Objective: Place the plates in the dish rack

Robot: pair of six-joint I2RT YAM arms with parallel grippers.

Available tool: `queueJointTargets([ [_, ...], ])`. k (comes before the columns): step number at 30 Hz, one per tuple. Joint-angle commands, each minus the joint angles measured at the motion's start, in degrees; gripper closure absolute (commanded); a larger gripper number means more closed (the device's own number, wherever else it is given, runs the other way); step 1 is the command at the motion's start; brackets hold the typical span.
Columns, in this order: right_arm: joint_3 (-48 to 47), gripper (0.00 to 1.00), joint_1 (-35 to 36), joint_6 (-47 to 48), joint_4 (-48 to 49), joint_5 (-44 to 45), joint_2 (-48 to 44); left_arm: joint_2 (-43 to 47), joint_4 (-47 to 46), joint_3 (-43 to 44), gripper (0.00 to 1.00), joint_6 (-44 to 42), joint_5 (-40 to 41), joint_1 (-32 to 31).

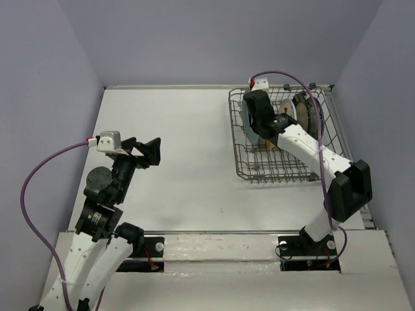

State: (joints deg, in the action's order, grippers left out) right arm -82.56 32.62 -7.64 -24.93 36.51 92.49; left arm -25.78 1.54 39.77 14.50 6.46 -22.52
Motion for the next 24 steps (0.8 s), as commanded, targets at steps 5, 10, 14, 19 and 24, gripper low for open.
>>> queueJointTargets([
  [5,1.70,0.93,0.07,-3.43,8.75,2.87,-1.43,-0.50,-2.86,-0.22,0.01,-0.18,-0.04,-0.42],
  [10,3.72,0.93,0.07,-4.84,9.20,2.34,-1.87,-0.76,-2.95,-0.22,0.01,-0.18,-0.04,-0.33],
  [14,5.48,0.87,0.07,-7.47,9.28,2.25,-2.66,-1.03,-2.95,-0.30,0.01,-0.18,-0.13,-0.42],
  [19,6.45,0.65,0.07,-8.53,9.28,2.16,-2.93,-1.20,-2.95,-0.31,0.01,-0.18,0.05,-0.33],
  [24,6.98,0.59,0.07,-8.71,9.20,2.51,-3.80,-1.64,-2.86,-0.31,0.01,-0.18,0.13,-0.42],
])
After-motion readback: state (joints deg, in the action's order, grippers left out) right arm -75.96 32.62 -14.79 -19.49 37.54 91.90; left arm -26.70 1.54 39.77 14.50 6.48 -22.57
